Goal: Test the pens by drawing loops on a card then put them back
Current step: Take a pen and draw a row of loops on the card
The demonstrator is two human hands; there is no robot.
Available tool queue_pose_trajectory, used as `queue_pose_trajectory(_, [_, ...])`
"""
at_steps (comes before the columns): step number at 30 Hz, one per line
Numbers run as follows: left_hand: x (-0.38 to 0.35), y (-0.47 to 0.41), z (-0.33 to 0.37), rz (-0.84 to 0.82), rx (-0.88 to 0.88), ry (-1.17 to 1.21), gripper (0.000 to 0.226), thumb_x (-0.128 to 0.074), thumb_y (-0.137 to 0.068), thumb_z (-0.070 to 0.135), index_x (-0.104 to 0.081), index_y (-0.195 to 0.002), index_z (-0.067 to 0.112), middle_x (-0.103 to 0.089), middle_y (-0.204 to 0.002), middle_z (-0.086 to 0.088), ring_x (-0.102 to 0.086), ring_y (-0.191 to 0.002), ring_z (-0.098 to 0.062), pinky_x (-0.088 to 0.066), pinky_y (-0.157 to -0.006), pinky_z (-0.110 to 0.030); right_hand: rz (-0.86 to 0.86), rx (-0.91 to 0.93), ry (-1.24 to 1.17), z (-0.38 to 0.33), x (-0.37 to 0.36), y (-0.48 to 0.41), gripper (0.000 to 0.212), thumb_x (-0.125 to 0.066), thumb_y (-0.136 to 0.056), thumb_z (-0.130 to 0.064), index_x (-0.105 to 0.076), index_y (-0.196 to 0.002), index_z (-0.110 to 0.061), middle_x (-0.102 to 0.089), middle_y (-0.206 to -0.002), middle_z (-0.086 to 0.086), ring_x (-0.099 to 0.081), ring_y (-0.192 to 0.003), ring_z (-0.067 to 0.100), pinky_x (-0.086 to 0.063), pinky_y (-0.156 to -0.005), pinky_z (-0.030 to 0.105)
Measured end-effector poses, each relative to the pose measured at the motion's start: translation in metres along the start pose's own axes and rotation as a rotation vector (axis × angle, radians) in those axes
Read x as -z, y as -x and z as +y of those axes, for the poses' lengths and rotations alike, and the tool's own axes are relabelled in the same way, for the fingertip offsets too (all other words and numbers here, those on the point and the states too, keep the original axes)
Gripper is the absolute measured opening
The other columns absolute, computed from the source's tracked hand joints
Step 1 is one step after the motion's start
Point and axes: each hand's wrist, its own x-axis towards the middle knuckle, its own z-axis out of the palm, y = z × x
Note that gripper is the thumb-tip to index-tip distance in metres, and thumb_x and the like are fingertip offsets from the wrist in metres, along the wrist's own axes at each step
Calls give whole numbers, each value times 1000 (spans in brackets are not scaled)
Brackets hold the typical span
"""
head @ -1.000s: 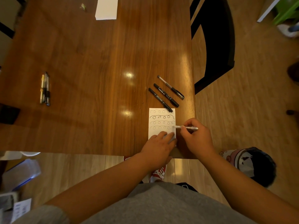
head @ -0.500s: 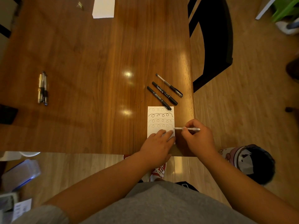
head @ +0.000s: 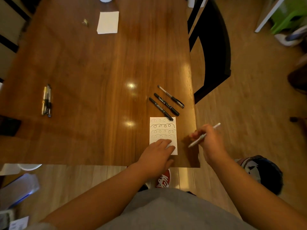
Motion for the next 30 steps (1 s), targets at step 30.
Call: queue_pose_trajectory(30, [58, -79, -127, 137, 322, -35, 72, -52, -90, 53, -13, -148, 34, -16, -160, -1, -10, -147, -23, 0, -113, -41, -108, 195, 505, -117, -120, -140, 15, -52, -98, -30, -63, -89, -24, -66, -78, 0, -61, -65, 12, -49, -53, 23])
